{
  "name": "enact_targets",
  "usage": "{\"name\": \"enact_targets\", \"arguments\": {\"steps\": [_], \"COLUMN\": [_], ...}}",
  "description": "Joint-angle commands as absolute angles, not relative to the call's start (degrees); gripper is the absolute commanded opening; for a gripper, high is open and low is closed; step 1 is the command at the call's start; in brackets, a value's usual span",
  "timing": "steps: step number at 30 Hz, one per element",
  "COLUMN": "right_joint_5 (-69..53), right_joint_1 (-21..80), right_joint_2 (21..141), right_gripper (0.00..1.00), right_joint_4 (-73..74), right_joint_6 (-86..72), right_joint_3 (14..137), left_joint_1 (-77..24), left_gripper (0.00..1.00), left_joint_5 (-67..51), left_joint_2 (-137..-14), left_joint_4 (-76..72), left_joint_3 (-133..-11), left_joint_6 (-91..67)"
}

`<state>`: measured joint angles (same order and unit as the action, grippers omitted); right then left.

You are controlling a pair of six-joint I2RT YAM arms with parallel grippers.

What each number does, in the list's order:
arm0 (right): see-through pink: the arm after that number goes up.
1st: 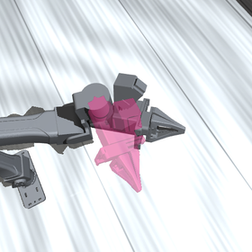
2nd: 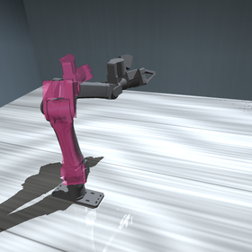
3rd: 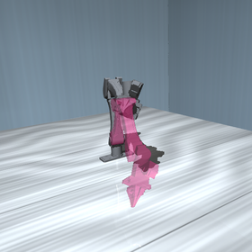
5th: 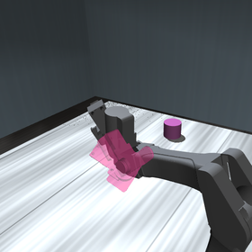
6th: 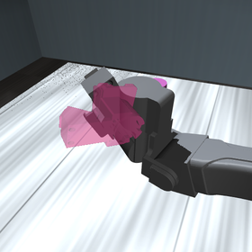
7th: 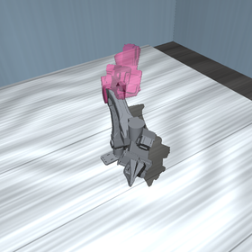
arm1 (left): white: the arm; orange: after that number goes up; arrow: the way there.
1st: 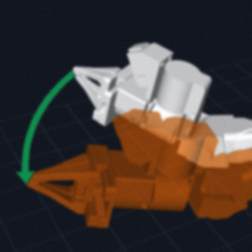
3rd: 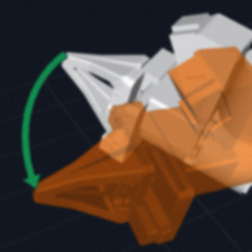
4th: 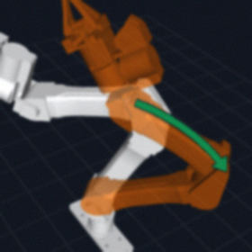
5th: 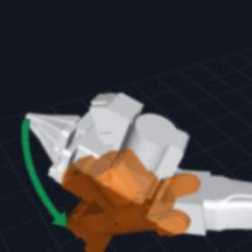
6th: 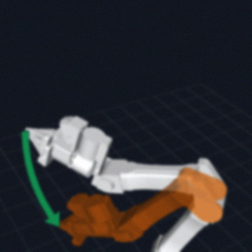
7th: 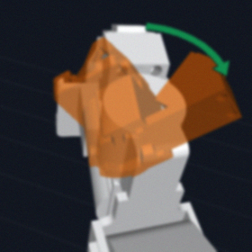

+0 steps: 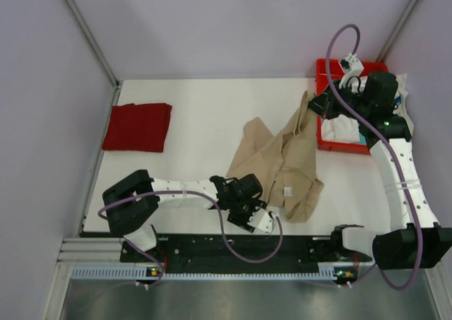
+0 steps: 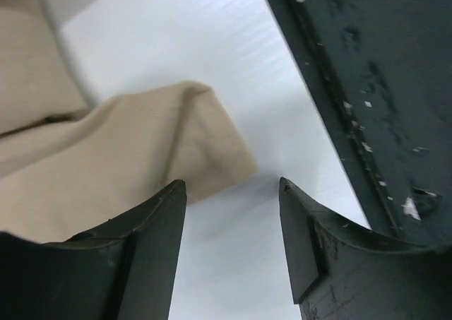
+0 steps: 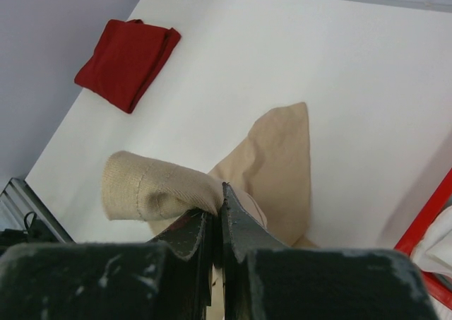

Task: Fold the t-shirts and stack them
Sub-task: Flatten out the tshirt

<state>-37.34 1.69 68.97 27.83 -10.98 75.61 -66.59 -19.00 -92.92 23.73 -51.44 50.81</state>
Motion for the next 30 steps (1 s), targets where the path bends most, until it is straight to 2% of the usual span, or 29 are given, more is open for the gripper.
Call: {"name": "enact_targets", "arguments": {"steps": [1,7,9,13,16,19,23,27,30], "right_joint_5": [-38.8,-36.9,-36.9,-36.0,-35.3,-35.3,-34.7,-34.6,-36.5], "right_joint_1": [1.5,1.4,1.4,1.4,1.3,1.3,1.2,1.1,1.7], "right_joint_2": [66.4,66.2,66.2,65.4,64.9,64.0,62.2,62.0,62.2], "right_gripper": [0.00,0.00,0.00,0.00,0.00,0.00,0.00,0.00,0.00], "right_joint_4": [25.4,25.8,26.0,26.4,26.9,27.6,28.9,29.1,24.4], "right_joint_6": [-10.4,-9.3,-9.4,-9.0,-9.0,-8.7,-7.7,-8.3,-12.5], "right_joint_3": [75.3,75.8,76.2,76.2,76.2,76.7,78.0,78.2,72.5], "left_joint_1": [-66.6,-66.7,-66.7,-66.5,-65.8,-65.1,-63.8,-55.0,-44.4], "left_gripper": [0.59,0.54,0.48,0.30,0.00,0.00,0.00,0.00,0.00], "left_joint_5": [-16.2,-22.4,-23.4,-23.6,-23.5,-21.8,-12.2,-12.5,-15.4], "left_joint_2": [-94.7,-95.4,-95.8,-95.8,-95.2,-94.2,-91.8,-84.6,-79.9], "left_joint_4": [21.6,25.4,25.7,24.7,23.0,20.9,16.2,19.1,22.2], "left_joint_3": [-54.8,-56.1,-56.2,-56.0,-54.8,-53.3,-51.7,-54.6,-55.5], "left_joint_6": [50.0,52.5,51.9,50.4,49.1,47.2,42.5,38.1,39.0]}}
